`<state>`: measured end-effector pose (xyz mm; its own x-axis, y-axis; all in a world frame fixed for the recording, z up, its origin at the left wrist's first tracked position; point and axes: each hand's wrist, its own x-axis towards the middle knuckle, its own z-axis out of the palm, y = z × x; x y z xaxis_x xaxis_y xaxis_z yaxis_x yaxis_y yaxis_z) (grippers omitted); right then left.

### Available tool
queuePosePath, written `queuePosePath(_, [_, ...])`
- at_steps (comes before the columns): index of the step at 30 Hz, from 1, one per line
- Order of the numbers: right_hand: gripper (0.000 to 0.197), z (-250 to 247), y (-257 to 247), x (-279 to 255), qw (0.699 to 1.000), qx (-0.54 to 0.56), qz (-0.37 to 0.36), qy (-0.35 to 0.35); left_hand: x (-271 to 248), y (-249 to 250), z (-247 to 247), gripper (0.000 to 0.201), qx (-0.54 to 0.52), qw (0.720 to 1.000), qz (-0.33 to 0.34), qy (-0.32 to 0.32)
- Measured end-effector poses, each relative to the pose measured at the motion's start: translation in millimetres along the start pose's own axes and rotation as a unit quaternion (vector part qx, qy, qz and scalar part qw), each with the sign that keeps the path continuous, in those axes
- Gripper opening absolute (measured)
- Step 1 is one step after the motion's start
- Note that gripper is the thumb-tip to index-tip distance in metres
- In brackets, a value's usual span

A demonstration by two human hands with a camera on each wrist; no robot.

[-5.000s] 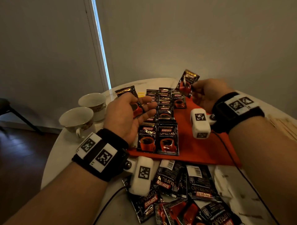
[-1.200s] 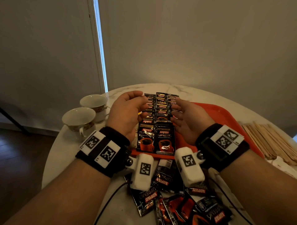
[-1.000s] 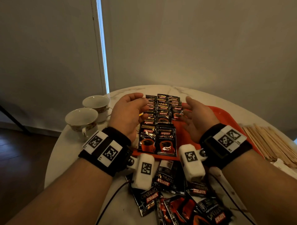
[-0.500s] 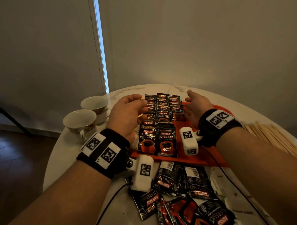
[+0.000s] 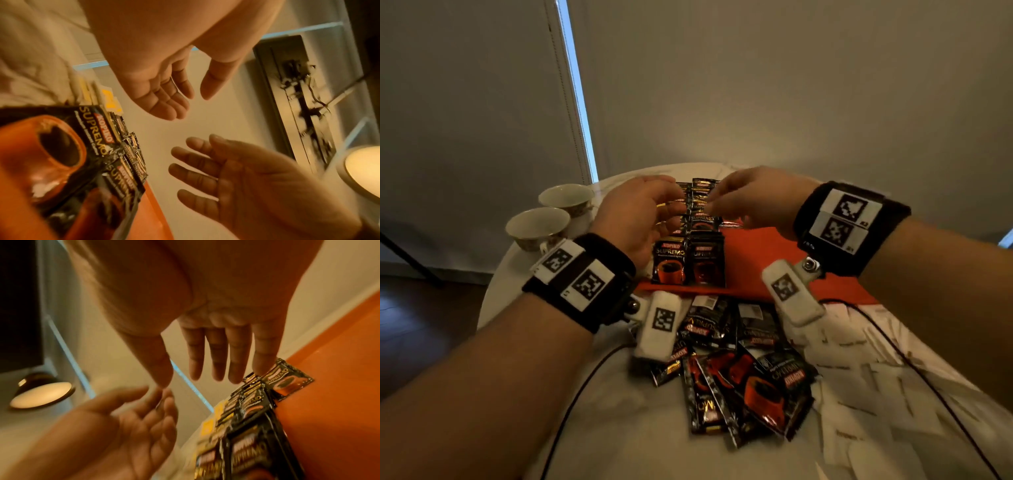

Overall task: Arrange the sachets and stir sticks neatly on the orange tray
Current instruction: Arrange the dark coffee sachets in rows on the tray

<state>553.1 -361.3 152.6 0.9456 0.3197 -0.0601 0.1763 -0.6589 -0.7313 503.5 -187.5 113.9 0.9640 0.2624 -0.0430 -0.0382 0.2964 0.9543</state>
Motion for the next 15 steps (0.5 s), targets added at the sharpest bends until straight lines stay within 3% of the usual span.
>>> queuePosePath(2, [0.035, 2, -6, -28, 0.992, -0.102, -0.023, -0.076, -19, 4, -1, 0.008, 0.113, 0.993, 0.019, -0.039])
queuePosePath(5, [0.066, 10, -8, -68, 0.943, -0.263, -0.037, -0.2, -52, 7, -14, 0.012, 0.327, 0.941, 0.016, -0.087])
queuePosePath(8, [0.082, 13, -2, -98, 0.905, -0.322, -0.028, -0.276, -84, 13, -29, 0.058, 0.483, 0.864, -0.04, -0.136])
queuePosePath(11, [0.096, 8, 5, -118, 0.869, -0.367, -0.018, -0.331, -109, 12, -36, 0.108, 0.572, 0.79, -0.114, -0.189])
queuePosePath(15, [0.115, 10, 13, -129, 0.813, -0.477, -0.042, -0.331, -127, -3, -37, 0.145, 0.625, 0.738, -0.125, -0.219])
